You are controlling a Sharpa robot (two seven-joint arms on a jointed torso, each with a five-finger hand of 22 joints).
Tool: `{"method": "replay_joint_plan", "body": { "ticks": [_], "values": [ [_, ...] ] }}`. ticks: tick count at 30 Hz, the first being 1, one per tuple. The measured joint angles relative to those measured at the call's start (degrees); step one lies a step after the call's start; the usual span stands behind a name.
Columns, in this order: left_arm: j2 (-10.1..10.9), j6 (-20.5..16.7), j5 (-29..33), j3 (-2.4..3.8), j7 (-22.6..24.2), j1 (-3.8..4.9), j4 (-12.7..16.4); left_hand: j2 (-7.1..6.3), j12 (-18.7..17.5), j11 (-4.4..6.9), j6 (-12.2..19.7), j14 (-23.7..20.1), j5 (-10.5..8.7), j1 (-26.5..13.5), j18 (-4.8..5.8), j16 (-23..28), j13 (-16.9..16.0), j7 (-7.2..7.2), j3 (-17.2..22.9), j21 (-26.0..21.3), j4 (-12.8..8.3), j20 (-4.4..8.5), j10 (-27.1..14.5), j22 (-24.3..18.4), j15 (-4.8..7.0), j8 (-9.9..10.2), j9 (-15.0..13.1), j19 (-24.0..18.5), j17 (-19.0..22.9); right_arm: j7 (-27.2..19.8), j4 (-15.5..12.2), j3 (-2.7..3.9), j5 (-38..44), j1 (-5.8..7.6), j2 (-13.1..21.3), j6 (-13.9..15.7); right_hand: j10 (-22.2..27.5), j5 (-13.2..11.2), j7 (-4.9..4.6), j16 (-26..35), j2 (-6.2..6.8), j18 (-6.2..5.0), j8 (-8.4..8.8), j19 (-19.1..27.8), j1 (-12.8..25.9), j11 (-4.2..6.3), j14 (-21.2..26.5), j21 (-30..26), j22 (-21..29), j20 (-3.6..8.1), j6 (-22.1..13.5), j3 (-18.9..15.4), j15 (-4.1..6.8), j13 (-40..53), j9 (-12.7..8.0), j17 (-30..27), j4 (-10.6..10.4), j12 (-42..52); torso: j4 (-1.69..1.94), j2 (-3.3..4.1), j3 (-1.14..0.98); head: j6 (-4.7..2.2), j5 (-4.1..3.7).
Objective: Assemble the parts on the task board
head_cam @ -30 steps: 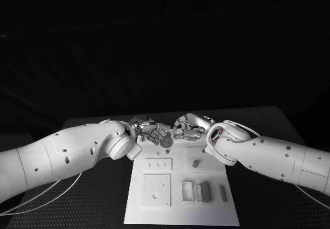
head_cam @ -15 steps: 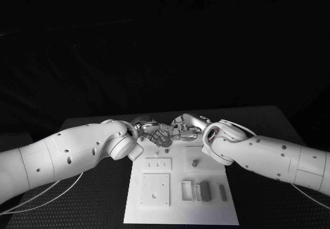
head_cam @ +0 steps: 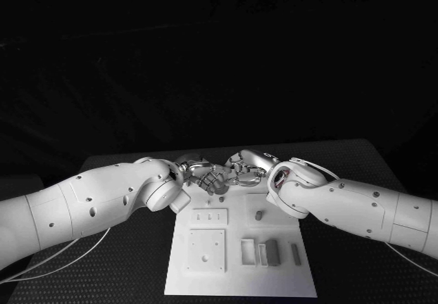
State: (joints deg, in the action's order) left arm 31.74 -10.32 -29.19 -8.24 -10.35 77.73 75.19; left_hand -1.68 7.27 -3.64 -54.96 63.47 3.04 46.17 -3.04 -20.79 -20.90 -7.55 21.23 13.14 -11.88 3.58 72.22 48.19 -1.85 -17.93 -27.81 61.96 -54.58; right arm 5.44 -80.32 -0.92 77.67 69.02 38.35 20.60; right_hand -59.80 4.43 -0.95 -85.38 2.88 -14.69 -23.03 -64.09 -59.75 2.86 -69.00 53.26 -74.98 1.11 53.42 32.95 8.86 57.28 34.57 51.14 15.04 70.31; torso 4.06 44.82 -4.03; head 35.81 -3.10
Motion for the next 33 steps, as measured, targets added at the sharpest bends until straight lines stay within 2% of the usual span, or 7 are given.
{"method": "replay_joint_plan", "body": {
  "ticks": [4,7,14,18,21,29,33],
  "values": [
    [-0.04,0.0,-0.13,-0.04,-0.12,-0.01,-0.01,0.94,0.0,0.06,-0.5,0.41,0.0,0.94,0.43,0.0,-0.32,0.09,0.43,0.0,-0.9,0.31,0.47,0.33,0.4,-0.32,-0.02,0.31,-0.53,0.12,0.07,0.01,0.02,0.02,-0.27,-0.14,0.0,0.0,0.0,0.0,0.0,0.0,0.0,0.0,0.0,0.0,0.03,0.0,0.0,0.0,0.0,0.09,-0.03,0.0,0.01,0.04,-0.08,0.0,-0.03,0.0,0.01,0.01,0.0],
    [-0.14,-0.01,-0.21,-0.06,-0.22,-0.04,-0.05,1.68,0.0,0.26,-0.51,0.61,0.0,1.18,0.53,0.0,-0.48,0.1,0.79,0.22,-1.26,0.31,0.68,0.49,0.21,-0.33,-0.02,0.31,-0.87,0.2,0.15,0.03,0.03,0.04,-0.4,-0.26,0.0,0.0,0.0,0.0,0.0,0.01,0.0,0.0,0.0,0.0,0.03,0.0,0.0,0.0,0.0,0.12,-0.04,0.0,0.02,0.04,-0.11,0.0,-0.05,0.0,0.03,0.01,-0.02],
    [-0.18,-0.1,-0.3,-0.08,-0.35,-0.05,-0.09,2.46,0.0,0.08,-0.92,0.73,0.0,1.96,0.42,0.0,-0.72,0.1,1.19,0.22,-2.14,0.5,0.87,0.75,0.33,-0.32,0.06,0.51,-1.34,0.35,0.34,0.04,0.04,0.06,-0.6,-0.49,0.0,0.0,0.0,0.0,0.0,0.0,0.03,0.0,0.0,0.0,0.03,0.0,0.0,0.0,0.0,0.12,-0.05,-0.01,0.04,0.04,-0.11,0.0,-0.04,0.02,0.05,0.08,-0.11],
    [-0.18,-0.13,-0.3,-0.09,-0.36,-0.06,-0.13,3.42,0.0,0.38,-1.12,0.82,0.0,2.91,0.4,0.0,-0.9,0.31,1.95,0.22,-2.9,0.5,1.18,0.98,0.42,-0.32,0.18,0.51,-1.68,0.35,0.42,0.05,0.05,0.07,-0.69,-0.59,0.0,0.0,0.0,0.0,-0.01,0.01,0.05,0.0,0.02,0.0,0.03,0.0,0.0,0.0,0.0,0.12,-0.05,-0.01,0.05,0.04,-0.11,0.0,0.0,0.02,0.07,0.13,-0.18],
    [-0.3,-0.13,-0.27,-0.1,-0.37,-0.07,-0.38,4.89,0.0,0.47,-1.32,1.02,0.0,2.8,0.39,0.0,-1.08,0.5,2.45,0.22,-2.57,0.5,1.29,1.14,0.62,-0.38,0.12,0.92,-1.95,0.38,0.5,0.05,0.05,0.08,-0.87,-0.65,0.0,0.0,0.0,0.0,-0.03,0.01,0.09,0.0,0.04,0.0,0.07,0.0,0.0,0.0,0.0,0.12,-0.09,0.05,0.07,0.04,-0.11,0.0,0.03,0.02,0.08,0.2,-0.2],
    [-0.71,-0.3,-0.25,-0.13,-0.75,-0.07,-0.73,6.65,0.0,0.57,-1.85,1.63,0.0,4.54,0.39,0.0,-1.46,0.63,4.23,0.22,-4.17,0.5,1.8,1.61,0.82,-0.67,0.08,0.92,-2.64,0.56,0.76,0.04,0.08,0.09,-1.1,-0.75,0.0,0.0,0.0,0.0,-0.22,0.01,0.21,0.0,0.24,0.0,0.08,0.0,0.0,0.0,0.0,0.12,-0.1,0.04,0.74,0.03,-0.1,0.0,-0.01,0.02,0.06,0.32,-0.17],
    [-0.84,-0.34,-0.25,-0.12,-0.88,-0.07,-0.9,6.25,0.0,0.69,-2.25,1.86,-0.01,5.36,0.39,0.0,-1.64,0.62,5.53,0.22,-4.25,0.5,2.12,1.83,0.63,-0.68,-0.02,0.92,-3.06,0.63,0.71,0.02,0.08,0.09,-1.1,-0.77,0.0,0.0,0.0,0.0,-0.24,0.0,0.23,0.0,0.26,0.0,0.08,0.0,0.0,0.0,0.0,0.11,-0.11,0.04,0.73,0.08,-0.1,0.0,-0.02,0.02,0.03,0.37,-0.13]
  ]
}}
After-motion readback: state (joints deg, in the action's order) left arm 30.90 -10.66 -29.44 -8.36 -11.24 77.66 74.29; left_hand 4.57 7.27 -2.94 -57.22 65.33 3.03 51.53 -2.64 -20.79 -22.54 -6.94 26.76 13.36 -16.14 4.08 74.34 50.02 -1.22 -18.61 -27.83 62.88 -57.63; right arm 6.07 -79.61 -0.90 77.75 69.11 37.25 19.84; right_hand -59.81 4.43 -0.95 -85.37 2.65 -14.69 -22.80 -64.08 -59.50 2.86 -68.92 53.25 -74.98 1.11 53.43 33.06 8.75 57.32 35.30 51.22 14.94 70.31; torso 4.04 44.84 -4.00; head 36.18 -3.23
